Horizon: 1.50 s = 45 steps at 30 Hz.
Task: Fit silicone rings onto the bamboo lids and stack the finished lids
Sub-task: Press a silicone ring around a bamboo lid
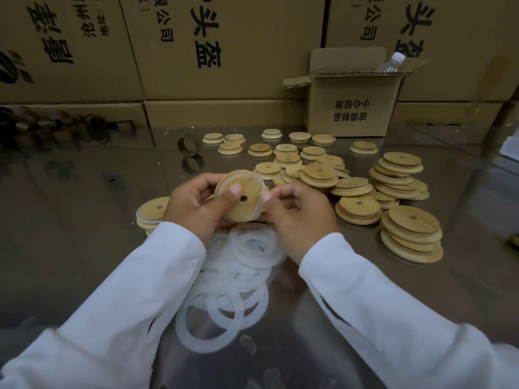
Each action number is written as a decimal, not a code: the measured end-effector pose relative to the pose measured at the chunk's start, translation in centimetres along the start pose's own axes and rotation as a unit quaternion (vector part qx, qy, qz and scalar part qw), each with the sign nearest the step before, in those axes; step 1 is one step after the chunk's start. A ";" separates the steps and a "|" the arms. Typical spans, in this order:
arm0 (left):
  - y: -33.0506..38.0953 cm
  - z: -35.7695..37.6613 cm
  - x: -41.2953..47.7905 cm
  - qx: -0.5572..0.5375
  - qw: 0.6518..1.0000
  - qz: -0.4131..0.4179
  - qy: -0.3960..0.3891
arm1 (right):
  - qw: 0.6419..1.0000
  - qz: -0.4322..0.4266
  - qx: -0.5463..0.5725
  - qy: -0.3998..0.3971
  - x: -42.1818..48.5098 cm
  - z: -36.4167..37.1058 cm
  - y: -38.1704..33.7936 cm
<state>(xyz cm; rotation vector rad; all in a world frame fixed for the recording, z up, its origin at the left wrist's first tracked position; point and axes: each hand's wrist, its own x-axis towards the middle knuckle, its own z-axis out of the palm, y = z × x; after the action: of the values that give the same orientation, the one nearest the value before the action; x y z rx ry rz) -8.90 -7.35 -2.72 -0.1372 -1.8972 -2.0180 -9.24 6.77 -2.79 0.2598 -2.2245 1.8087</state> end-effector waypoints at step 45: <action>0.6 -0.4 0.1 -0.086 0.994 -0.057 -0.039 | 0.993 -0.067 -0.062 0.072 -0.7 -0.5 -1.0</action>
<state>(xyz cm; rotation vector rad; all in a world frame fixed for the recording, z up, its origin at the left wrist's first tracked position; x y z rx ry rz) -8.71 -7.72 -2.18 -0.1584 -1.8130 -2.2833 -8.27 7.00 -1.97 0.2390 -2.1543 1.5624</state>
